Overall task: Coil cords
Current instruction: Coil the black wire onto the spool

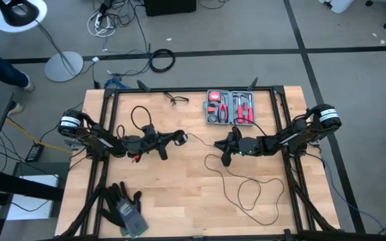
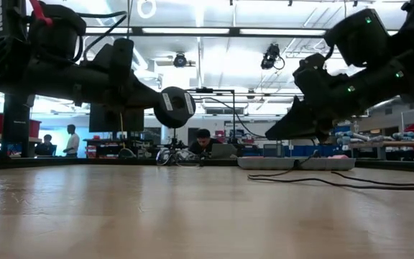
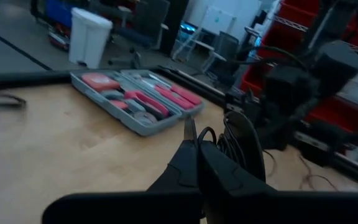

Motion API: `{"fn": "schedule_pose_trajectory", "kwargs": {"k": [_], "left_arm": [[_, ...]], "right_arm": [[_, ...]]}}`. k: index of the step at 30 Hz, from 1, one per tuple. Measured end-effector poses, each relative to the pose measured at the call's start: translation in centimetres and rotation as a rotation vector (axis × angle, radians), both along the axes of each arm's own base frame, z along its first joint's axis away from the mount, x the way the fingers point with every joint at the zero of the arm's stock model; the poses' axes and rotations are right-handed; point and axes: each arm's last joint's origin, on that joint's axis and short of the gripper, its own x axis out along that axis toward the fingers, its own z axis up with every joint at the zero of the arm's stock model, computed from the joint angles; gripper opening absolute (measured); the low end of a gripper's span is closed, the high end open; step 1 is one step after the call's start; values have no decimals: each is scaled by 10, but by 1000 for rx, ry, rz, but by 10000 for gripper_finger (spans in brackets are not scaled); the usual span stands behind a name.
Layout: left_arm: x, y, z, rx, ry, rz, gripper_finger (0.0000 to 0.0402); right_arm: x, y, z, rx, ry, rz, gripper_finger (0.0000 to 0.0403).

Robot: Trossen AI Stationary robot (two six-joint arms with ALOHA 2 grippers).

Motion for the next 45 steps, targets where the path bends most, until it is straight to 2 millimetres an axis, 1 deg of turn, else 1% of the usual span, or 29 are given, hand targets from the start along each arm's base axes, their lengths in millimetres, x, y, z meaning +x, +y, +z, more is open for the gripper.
{"fn": "schedule_pose_trajectory", "kwargs": {"k": [3,6,8,12,16,19,27,32,37,41,45], "left_arm": [[0,1,2,28,-6,30,0],[-1,1,3,46,-10,53,0],[-1,2,3,47,-6,69,0],[-1,2,3,48,-5,93,0],[-2,3,3,47,-6,120,0],[-1,1,4,49,-4,154,0],[15,-9,15,131,16,162,0],[19,-10,19,152,18,167,0],[20,-10,19,151,14,168,0],[21,-10,21,148,1,170,0],[27,-11,28,168,-13,173,0]], "right_arm": [[8,5,5,-54,17,21,28],[15,10,9,-121,68,-1,6],[19,11,13,-162,96,-24,5],[25,10,19,-177,89,-56,15],[26,4,19,-181,93,-79,24],[26,4,19,-170,90,-68,39],[27,4,20,-181,82,-51,112],[27,4,20,-257,114,-14,150],[27,1,20,-292,131,-36,156],[27,-3,20,-328,151,-45,149],[27,-6,19,-333,165,-55,138]]}}
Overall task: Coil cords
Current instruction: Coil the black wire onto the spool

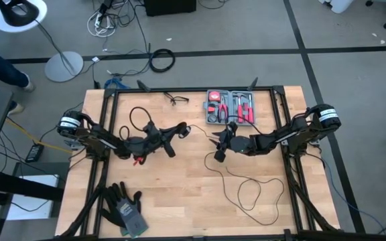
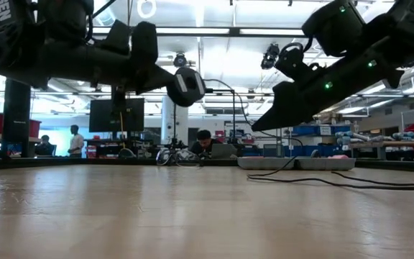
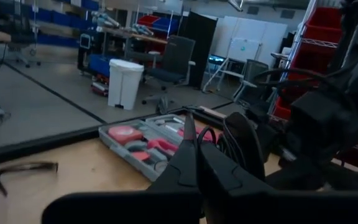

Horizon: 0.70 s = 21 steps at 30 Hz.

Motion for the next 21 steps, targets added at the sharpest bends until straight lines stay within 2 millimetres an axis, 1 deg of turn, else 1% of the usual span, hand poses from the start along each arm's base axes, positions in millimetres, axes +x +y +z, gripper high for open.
{"fn": "schedule_pose_trajectory", "kwargs": {"k": [5,7,10,11,13,15,17,21], "left_arm": [[6,-1,7,35,-1,3,0],[8,-1,8,35,0,4,0],[10,-1,8,36,12,4,0],[10,-1,8,36,15,4,0],[12,-1,9,37,20,4,0],[13,-2,9,36,19,4,0],[15,-2,12,35,9,4,0],[17,-2,15,33,-4,4,0]], "right_arm": [[-1,0,-3,-4,32,0,108],[-1,0,-3,-4,32,0,84],[-1,1,-2,4,26,1,24],[-1,2,-2,9,22,1,13],[2,3,-1,27,15,-8,8],[10,3,-1,36,13,-14,5],[23,5,-7,35,37,-16,4],[58,5,-30,41,138,-7,2]]}}
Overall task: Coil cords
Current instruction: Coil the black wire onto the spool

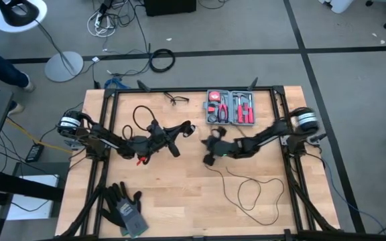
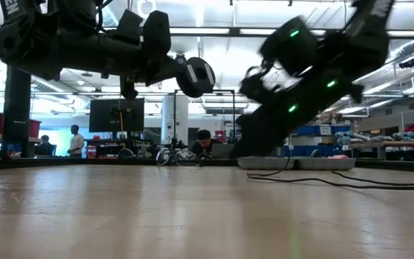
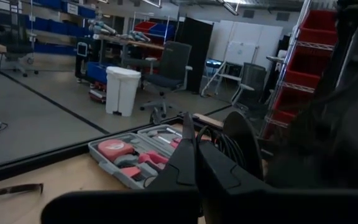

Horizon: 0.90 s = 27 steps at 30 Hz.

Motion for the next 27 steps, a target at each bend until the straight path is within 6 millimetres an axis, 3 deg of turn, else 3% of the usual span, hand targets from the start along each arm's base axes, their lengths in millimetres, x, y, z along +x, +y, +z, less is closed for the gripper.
{"fn": "schedule_pose_trajectory", "kwargs": {"k": [5,11,18,27], "left_arm": [[0,0,0,0,2,1,0],[0,3,-11,6,122,97,0],[-1,4,-19,21,215,126,0],[2,1,-24,-27,228,-82,0]], "right_arm": [[47,7,-9,-2,20,84,2],[86,21,13,-38,-17,281,1],[95,34,50,-145,-46,438,0],[91,31,67,-63,-41,680,0]]}}
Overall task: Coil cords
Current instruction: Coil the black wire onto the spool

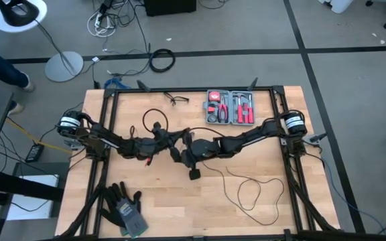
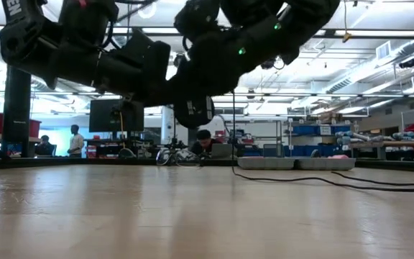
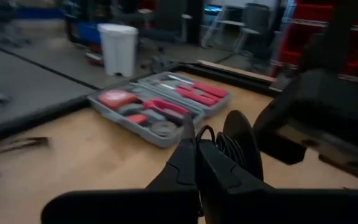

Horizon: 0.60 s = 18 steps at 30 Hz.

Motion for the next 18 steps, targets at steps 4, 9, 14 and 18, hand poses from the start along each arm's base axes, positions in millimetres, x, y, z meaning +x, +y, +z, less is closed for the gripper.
{"fn": "schedule_pose_trajectory", "kwargs": {"k": [4,9,14,18], "left_arm": [[1,0,-3,-43,15,-89,0],[3,3,-5,-91,27,-221,0],[4,9,-6,-148,30,-326,0],[4,11,-9,-180,54,-343,0]], "right_arm": [[-10,-1,4,-17,97,15,0],[-16,-5,14,-115,120,-9,0],[-17,-7,23,-163,83,19,0],[-16,-15,23,-161,87,3,0]]}}
